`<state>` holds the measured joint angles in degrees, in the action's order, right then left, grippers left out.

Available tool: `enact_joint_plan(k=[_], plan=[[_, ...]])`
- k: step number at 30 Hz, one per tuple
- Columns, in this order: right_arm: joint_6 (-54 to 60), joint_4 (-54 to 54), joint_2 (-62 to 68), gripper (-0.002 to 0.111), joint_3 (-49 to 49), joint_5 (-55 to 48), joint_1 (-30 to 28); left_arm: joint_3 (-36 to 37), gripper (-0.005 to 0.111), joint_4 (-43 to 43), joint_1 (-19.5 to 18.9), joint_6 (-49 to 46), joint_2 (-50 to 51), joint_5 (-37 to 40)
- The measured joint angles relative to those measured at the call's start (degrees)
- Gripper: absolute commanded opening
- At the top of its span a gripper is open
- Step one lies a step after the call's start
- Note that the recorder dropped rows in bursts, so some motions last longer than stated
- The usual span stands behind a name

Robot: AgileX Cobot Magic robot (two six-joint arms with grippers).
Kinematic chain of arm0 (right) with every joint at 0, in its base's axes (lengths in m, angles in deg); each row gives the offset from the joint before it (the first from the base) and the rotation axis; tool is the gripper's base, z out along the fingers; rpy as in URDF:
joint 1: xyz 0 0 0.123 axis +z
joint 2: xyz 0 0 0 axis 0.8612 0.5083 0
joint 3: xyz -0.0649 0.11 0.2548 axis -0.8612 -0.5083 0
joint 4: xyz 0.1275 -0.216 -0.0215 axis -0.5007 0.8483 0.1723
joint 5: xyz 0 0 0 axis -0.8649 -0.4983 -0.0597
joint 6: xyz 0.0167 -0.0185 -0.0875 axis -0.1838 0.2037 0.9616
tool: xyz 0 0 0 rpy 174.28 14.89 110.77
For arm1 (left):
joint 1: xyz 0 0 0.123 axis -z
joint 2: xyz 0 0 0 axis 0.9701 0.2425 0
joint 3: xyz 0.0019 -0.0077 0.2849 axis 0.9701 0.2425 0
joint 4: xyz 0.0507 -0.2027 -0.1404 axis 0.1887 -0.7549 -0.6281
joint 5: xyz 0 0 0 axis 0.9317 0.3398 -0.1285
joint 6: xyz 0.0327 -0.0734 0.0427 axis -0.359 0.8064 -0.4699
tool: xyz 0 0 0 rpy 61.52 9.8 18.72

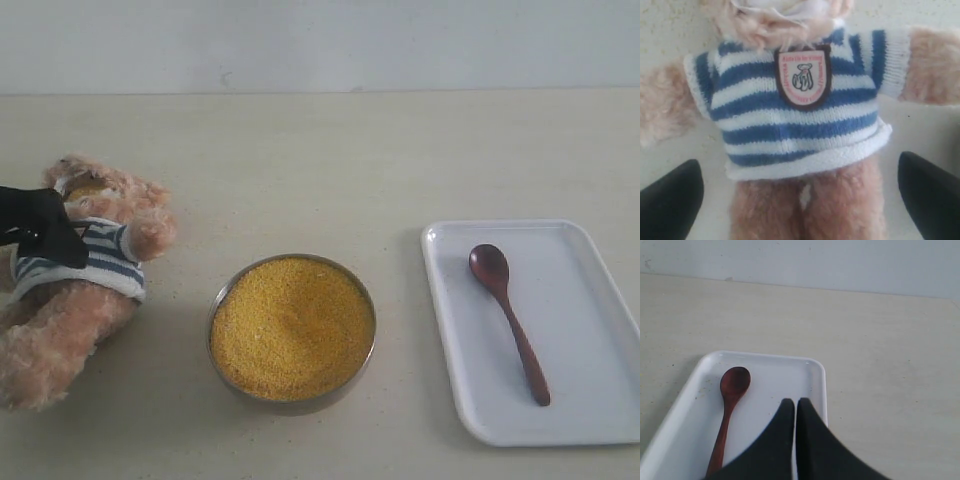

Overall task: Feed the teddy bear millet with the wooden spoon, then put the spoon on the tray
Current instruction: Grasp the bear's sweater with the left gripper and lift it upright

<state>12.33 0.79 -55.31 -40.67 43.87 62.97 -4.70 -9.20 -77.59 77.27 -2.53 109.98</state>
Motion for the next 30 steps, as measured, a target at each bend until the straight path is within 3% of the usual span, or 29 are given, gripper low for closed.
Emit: enact_joint_plan(k=[14,16,18,21,22,30], plan=[[0.0,0.0,0.0,0.001,0.0,0.0,0.0,0.1,0.108,-6.0,0.0,-5.6,14.2,-1.5],[0.0,0.0,0.0,0.001,0.0,0.0,0.0,0.1,0.096,-6.2,0.0,-5.7,14.7,-1.5],[0.0,0.0,0.0,0.001,0.0,0.0,0.0,0.1,0.072,-6.3,0.0,-5.7,15.1,-1.5],[0.0,0.0,0.0,0.001,0.0,0.0,0.0,0.1,0.015,-6.4,0.0,-5.7,15.1,-1.5],[0.0,0.0,0.0,0.001,0.0,0.0,0.0,0.0,0.005,-6.4,0.0,-5.7,15.1,-1.5],[0.0,0.0,0.0,0.001,0.0,0.0,0.0,-2.2,0.004,-5.5,0.3,-9.5,14.8,2.8]])
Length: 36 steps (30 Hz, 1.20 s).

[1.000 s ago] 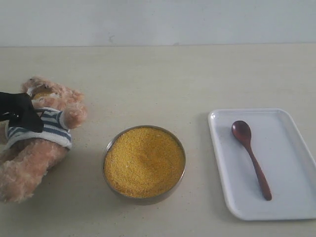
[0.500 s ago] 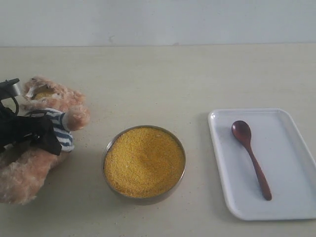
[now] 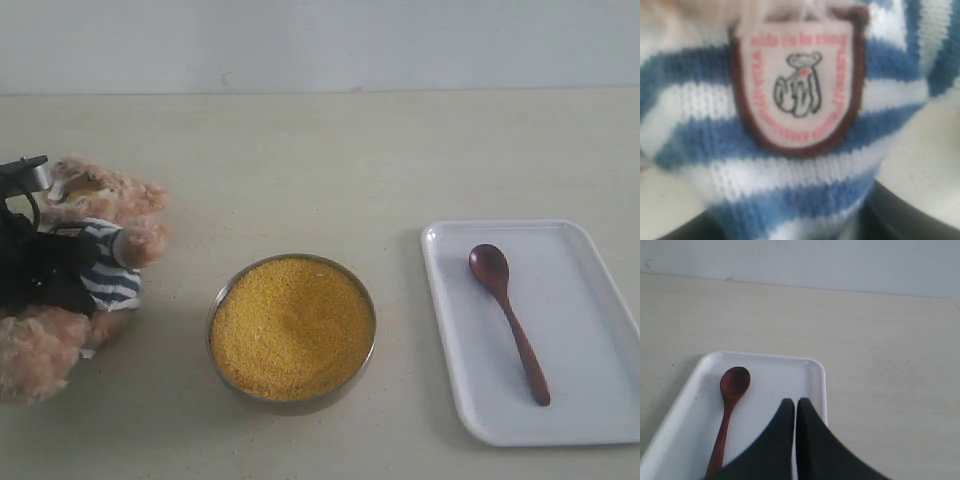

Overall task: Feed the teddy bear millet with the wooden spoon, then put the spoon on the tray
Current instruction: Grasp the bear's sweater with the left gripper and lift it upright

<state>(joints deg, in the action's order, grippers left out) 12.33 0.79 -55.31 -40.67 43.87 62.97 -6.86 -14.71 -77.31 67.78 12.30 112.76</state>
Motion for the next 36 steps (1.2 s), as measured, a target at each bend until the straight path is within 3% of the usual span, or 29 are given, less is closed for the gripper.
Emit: enact_joint_plan(k=[7,17,28,33,36], plan=[[0.0,0.0,0.0,0.001,0.0,0.0,0.0,-1.2,0.004,7.3,4.8,-1.7,-6.0,2.7],[0.0,0.0,0.0,0.001,0.0,0.0,0.0,-1.2,0.004,13.1,13.3,-12.7,-12.8,7.6],[0.0,0.2,0.0,0.001,0.0,0.8,0.5,3.8,0.004,18.3,14.4,-19.6,-18.8,4.8],[0.0,0.3,0.0,0.001,0.0,11.4,0.5,5.4,0.004,22.2,14.4,-19.8,-21.6,4.0],[-5.3,-5.1,0.0,0.001,0.0,22.0,0.5,6.1,0.004,24.2,14.4,-19.8,-22.9,3.6]])
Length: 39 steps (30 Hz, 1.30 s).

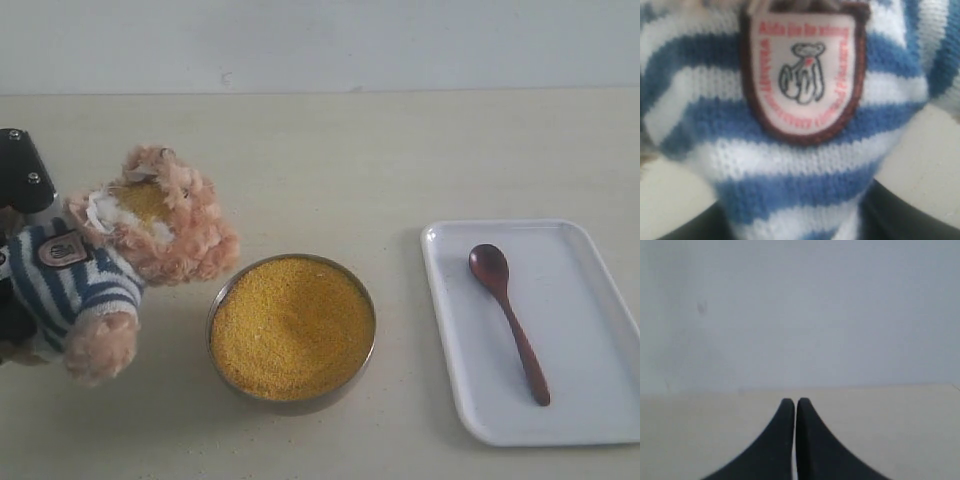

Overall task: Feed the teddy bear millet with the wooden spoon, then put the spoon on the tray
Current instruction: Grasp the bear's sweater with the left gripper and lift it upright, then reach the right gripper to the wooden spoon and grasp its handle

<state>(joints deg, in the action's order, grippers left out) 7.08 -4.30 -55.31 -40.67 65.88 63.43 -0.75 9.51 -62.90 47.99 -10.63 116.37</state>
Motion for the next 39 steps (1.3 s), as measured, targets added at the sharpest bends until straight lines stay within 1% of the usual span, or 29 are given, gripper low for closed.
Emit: enact_joint_plan(k=[3,4,6,9,13,16,19,20,21,23,24,25,26,27,30,32,39], plan=[[-12.8,-7.9,0.0,0.001,0.0,11.7,0.0,1.0,0.004,2.2,0.0,0.4,-0.7,0.0],[-16.4,-9.2,0.0,0.001,0.2,13.3,0.0,1.3,0.004,3.0,0.0,0.6,-0.7,0.0],[-20.2,-8.3,0.0,0.001,2.0,12.2,0.0,1.4,0.004,3.8,0.0,1.3,-0.7,0.0],[-22.1,-0.3,2.6,0.001,7.4,8.4,0.0,1.5,0.004,4.0,0.0,1.7,-0.7,-0.2],[-22.5,11.2,15.4,0.001,16.5,3.5,0.0,1.5,0.004,4.6,0.0,2.6,-0.7,-0.3],[-20.8,14.7,27.5,0.001,24.4,-6.1,0.0,1.7,0.004,5.3,0.0,4.4,-0.7,-0.6],[-13.4,14.0,40.8,0.003,32.2,-19.8,1.6,2.2,0.004,5.8,0.0,5.2,-0.7,-1.4],[-10.2,12.9,45.5,0.006,34.7,-24.8,2.9,2.4,0.004,6.0,0.0,5.3,-0.7,-1.5],[-8.0,11.7,50.1,0.011,37.1,-28.6,4.1,2.5,0.004,6.0,0.0,5.4,-0.7,-1.5],[-4.0,9.9,58.7,0.027,40.8,-36.3,7.5,2.5,0.004,6.0,0.0,5.5,-0.7,-1.5],[-2.9,9.4,61.8,0.038,41.8,-39.1,8.9,2.5,0.004,6.0,0.0,5.5,-0.7,-1.6],[-2.2,9.1,65.2,0.049,42.5,-41.0,10.4,2.5,0.004,6.0,0.0,5.5,-0.7,-1.7],[-1.9,8.8,68.4,0.055,42.8,-42.3,11.9,2.5,0.004,6.0,0.0,5.5,-0.7,-1.7],[-1.8,8.8,71.3,0.057,42.8,-43.1,13.1,2.5,0.004,6.0,0.0,5.5,-0.7,-1.7],[-3.4,8.5,78.3,0.053,42.7,-43.0,15.7,2.5,0.004,6.0,0.0,5.5,-0.7,-1.7],[-4.3,8.4,82.0,0.050,42.1,-41.2,16.3,2.5,0.004,6.0,0.0,5.5,-0.7,-1.7],[-4.7,8.4,91.6,0.050,39.7,-34.1,16.6,2.5,0.004,6.0,0.0,5.5,-0.7,-1.7]])
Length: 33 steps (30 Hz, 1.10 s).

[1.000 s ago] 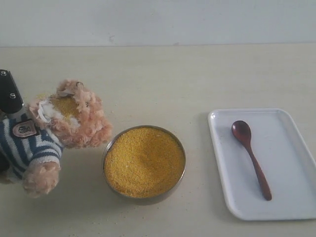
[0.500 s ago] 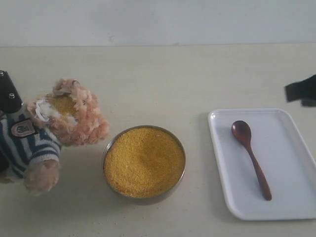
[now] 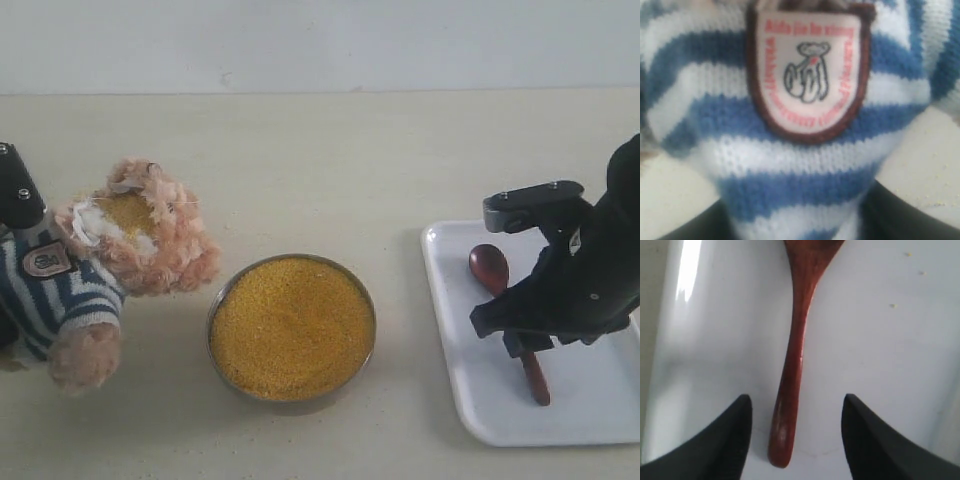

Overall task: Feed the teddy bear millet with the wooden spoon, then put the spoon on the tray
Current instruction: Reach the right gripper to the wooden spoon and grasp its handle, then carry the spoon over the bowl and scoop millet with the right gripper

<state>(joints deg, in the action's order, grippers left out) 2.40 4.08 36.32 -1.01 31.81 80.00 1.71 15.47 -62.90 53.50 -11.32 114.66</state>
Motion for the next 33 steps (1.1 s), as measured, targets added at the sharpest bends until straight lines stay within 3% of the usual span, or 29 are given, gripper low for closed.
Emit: enact_joint_plan(k=[10,12,15,22,28,31,33], plan=[[-0.4,-0.1,4.4,0.048,-0.1,6.8,0.0,0.0,0.004,0.0,0.0,0.1,0.0,0.0],[-0.4,-0.1,4.7,0.035,-0.1,7.1,0.0,0.0,0.004,0.0,0.0,0.1,0.0,0.0],[-0.5,-0.1,4.8,0.000,-0.1,7.2,0.0,0.0,0.004,0.0,0.0,0.1,0.0,0.0],[1.4,0.0,3.5,0.000,0.8,2.2,0.0,0.0,0.004,0.0,0.0,0.1,0.0,0.0],[6.2,1.4,-5.4,0.000,6.2,-4.8,1.0,0.0,0.004,0.0,0.0,0.1,0.0,0.0],[7.8,8.3,-11.5,0.000,8.7,-8.8,7.7,0.0,0.004,0.0,0.0,0.1,0.0,-0.1],[6.0,18.8,-13.6,0.000,9.5,-11.9,16.2,0.0,0.004,0.0,0.0,0.1,0.0,-0.5]])
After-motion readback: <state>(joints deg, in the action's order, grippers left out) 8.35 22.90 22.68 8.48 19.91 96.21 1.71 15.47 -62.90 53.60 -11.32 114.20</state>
